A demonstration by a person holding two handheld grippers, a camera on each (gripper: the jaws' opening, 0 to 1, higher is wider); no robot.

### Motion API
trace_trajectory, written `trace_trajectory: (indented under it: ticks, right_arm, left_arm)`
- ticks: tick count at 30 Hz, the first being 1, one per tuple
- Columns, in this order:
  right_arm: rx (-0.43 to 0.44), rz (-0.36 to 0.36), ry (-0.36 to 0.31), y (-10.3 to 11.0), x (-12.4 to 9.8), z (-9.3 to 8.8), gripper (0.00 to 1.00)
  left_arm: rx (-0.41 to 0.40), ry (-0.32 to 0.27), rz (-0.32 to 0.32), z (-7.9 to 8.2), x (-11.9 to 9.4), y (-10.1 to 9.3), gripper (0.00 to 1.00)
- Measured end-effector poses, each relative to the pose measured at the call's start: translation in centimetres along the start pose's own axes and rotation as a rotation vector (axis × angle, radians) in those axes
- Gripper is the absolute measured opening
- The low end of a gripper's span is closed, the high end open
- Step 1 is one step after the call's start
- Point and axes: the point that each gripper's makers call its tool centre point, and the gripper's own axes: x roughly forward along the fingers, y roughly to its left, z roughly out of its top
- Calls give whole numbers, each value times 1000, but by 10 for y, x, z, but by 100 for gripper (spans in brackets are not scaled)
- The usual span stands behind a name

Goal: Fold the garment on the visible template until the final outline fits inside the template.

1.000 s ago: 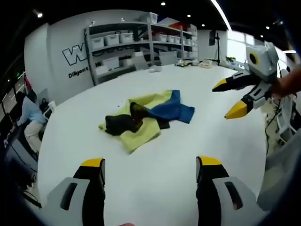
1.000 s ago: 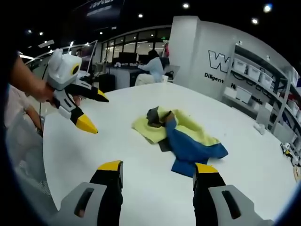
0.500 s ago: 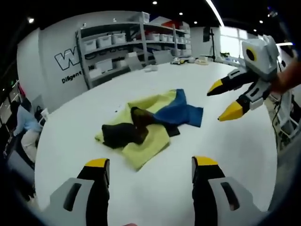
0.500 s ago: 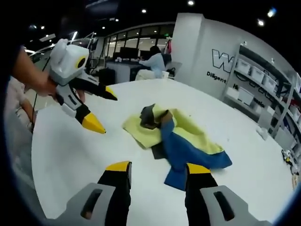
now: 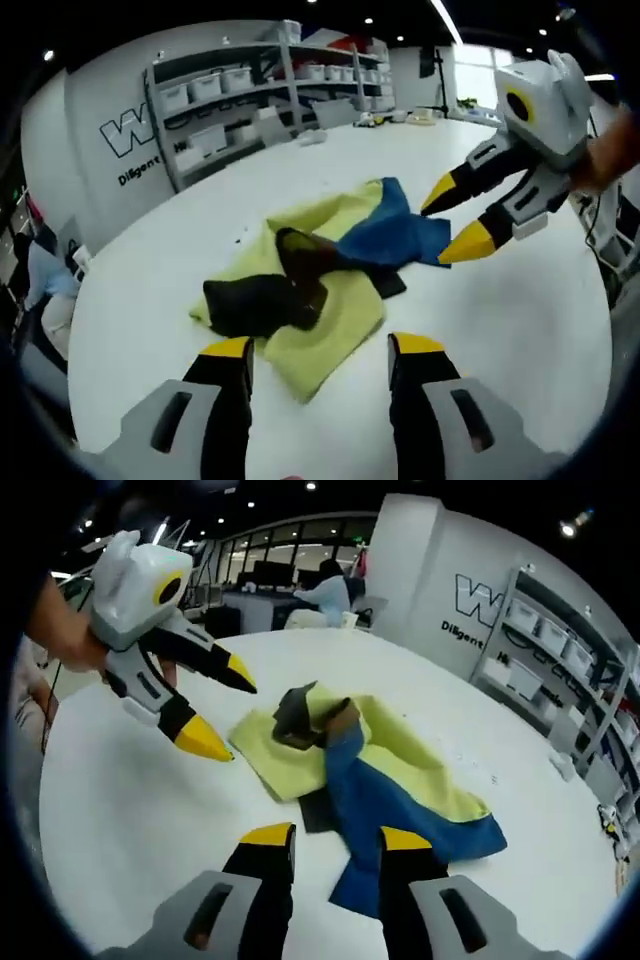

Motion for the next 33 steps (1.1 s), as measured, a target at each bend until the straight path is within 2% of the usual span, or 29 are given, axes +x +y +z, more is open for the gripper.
trace_trajectory:
  ticks: [7,11,15,18,20,21,23,28,30,31,33]
  right_arm:
    - [-33,-2,25,-6,16,-2,24]
    - [-32,1,31,-9,26,-1,24]
    - [-51,6,30,-8,36,4,24]
    - [-56,11,41,-8,43,3,23]
    - [-5,38,22,-5,48,6,26]
    - [-11,35,15,-6,49,8,28]
    - [-44,17,54,-10,53,2,25]
    - [-72,10,60,-14,57,3,11]
    - [-141,30,79,-13,60,1,0]
    - [-171,37,83,-12,61,1,0]
    - [-178,35,85,-10,63,0,0]
  left_arm:
    - [30,3,22,4,17,12,41]
    - [40,11,12,5,28,15,39]
    - [23,20,12,6,37,20,36]
    - [4,15,9,9,42,22,29]
    - [12,17,21,10,45,23,25]
    - [25,23,25,10,47,24,23]
    - [30,20,19,10,48,25,17]
    - [48,33,11,8,55,29,8]
    - [50,41,11,8,56,31,4]
    - [47,41,9,7,56,31,3]
    - [43,47,7,6,57,32,2]
